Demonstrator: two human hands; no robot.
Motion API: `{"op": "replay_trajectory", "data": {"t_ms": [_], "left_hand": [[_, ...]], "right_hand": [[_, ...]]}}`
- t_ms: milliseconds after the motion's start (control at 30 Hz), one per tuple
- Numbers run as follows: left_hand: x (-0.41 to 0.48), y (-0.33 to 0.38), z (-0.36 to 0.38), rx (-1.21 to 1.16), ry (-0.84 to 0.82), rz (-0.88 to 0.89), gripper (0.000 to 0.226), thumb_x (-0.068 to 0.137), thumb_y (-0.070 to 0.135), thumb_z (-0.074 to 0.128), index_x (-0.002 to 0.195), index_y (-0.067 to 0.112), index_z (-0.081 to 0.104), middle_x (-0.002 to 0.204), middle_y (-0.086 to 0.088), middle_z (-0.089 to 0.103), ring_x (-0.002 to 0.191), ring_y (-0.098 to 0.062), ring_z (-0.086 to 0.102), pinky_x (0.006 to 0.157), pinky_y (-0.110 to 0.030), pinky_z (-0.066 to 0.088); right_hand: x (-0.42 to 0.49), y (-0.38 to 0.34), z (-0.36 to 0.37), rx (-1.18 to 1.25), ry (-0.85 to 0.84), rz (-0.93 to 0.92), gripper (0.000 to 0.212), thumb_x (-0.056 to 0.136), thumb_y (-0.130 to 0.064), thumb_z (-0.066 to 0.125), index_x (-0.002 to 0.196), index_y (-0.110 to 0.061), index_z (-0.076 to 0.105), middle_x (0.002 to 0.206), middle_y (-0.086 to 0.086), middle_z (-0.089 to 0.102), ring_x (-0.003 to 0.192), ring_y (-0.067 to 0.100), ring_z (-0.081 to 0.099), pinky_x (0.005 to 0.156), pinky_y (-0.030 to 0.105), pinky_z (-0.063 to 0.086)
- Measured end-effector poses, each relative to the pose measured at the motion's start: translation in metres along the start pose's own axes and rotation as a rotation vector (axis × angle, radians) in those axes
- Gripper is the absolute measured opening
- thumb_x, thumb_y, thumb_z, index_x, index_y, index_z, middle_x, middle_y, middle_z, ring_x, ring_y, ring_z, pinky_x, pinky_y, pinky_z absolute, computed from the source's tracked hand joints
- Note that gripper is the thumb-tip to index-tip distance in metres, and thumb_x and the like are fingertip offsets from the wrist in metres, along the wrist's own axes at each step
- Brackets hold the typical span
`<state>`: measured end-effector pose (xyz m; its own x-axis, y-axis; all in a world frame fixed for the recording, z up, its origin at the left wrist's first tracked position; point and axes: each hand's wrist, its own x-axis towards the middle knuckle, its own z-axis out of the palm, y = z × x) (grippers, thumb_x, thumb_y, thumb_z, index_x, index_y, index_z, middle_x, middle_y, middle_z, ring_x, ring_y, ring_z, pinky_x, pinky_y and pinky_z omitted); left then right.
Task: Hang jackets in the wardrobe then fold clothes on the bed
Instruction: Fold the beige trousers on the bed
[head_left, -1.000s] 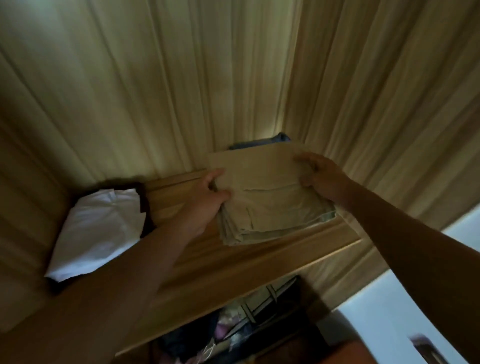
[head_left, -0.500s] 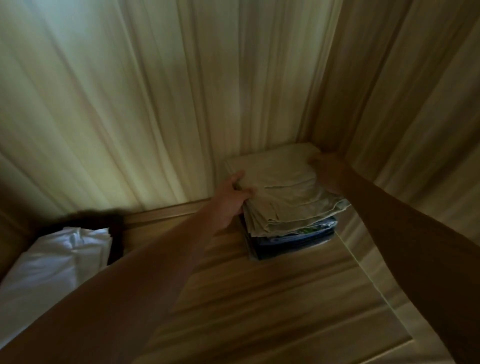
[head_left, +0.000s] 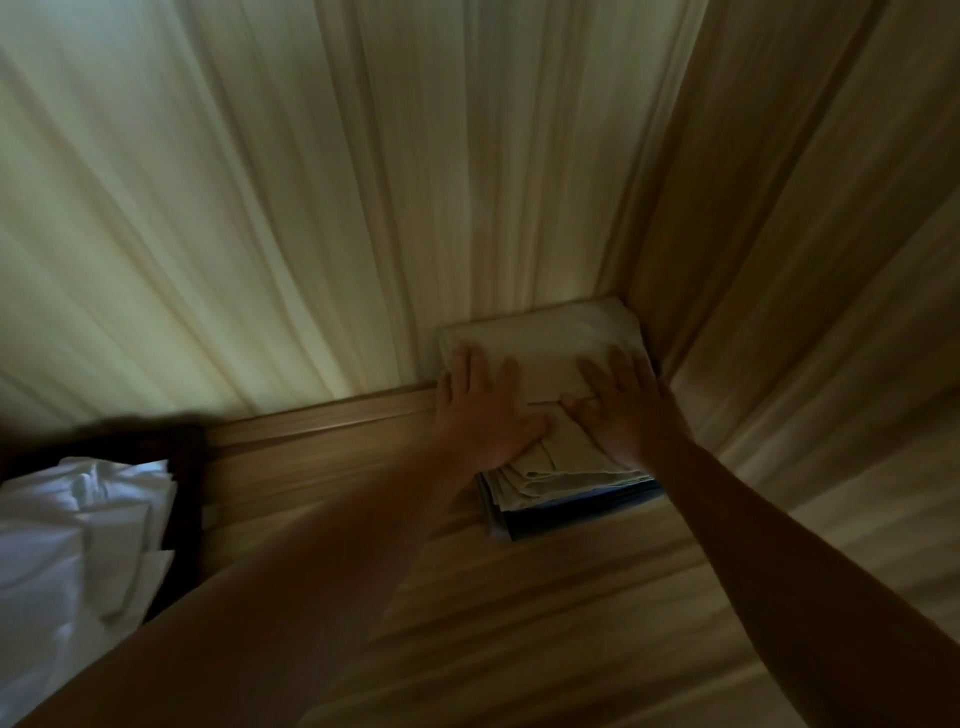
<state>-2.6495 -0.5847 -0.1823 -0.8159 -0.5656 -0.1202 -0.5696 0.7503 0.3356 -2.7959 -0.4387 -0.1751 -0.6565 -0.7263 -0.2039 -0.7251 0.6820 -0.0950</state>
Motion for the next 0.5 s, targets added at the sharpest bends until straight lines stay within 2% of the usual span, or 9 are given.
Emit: {"op": "replay_trajectory", "data": {"t_ms": [167,267,367,500], "left_hand": [[0.012,-0.011,0.022,-0.053,0.012,-0.013,0.098,0.084,0.078,0.045,0.16,0.032,0.003,0.165,-0.012,-0.024,0.148,-0.029,-0.033,0.122,-0.05,-0.006],[0.014,-0.012,0.023,-0.081,0.018,-0.013,0.1,0.084,0.077,0.048,0.16,0.031,0.004,0.165,-0.013,-0.025,0.148,-0.03,-0.033,0.122,-0.05,-0.008],[0.015,-0.011,0.024,-0.101,0.005,-0.024,0.1,0.085,0.077,0.048,0.161,0.031,0.004,0.165,-0.011,-0.027,0.148,-0.028,-0.034,0.122,-0.049,-0.007],[-0.01,-0.011,0.016,-0.129,0.105,0.008,0.093,0.092,0.068,0.047,0.162,0.018,0.009,0.168,-0.01,-0.012,0.153,-0.025,-0.021,0.124,-0.044,0.001]], "right_hand": [[0.011,0.001,0.009,0.085,-0.024,0.025,0.079,0.09,-0.083,0.021,0.157,-0.05,-0.003,0.17,-0.006,-0.008,0.156,0.028,-0.007,0.123,0.053,0.013],[0.014,0.004,0.014,0.086,0.011,0.011,0.079,0.088,-0.083,0.021,0.157,-0.05,-0.001,0.17,-0.005,-0.005,0.157,0.026,-0.004,0.123,0.054,0.018],[0.013,0.004,0.012,0.063,0.014,0.016,0.079,0.09,-0.082,0.02,0.158,-0.049,-0.001,0.17,-0.004,-0.006,0.157,0.027,-0.004,0.123,0.053,0.015],[-0.011,-0.003,0.013,0.024,0.112,0.042,0.074,0.093,-0.075,0.01,0.16,-0.044,0.01,0.171,0.003,0.004,0.156,0.028,0.003,0.125,0.05,0.009]]}}
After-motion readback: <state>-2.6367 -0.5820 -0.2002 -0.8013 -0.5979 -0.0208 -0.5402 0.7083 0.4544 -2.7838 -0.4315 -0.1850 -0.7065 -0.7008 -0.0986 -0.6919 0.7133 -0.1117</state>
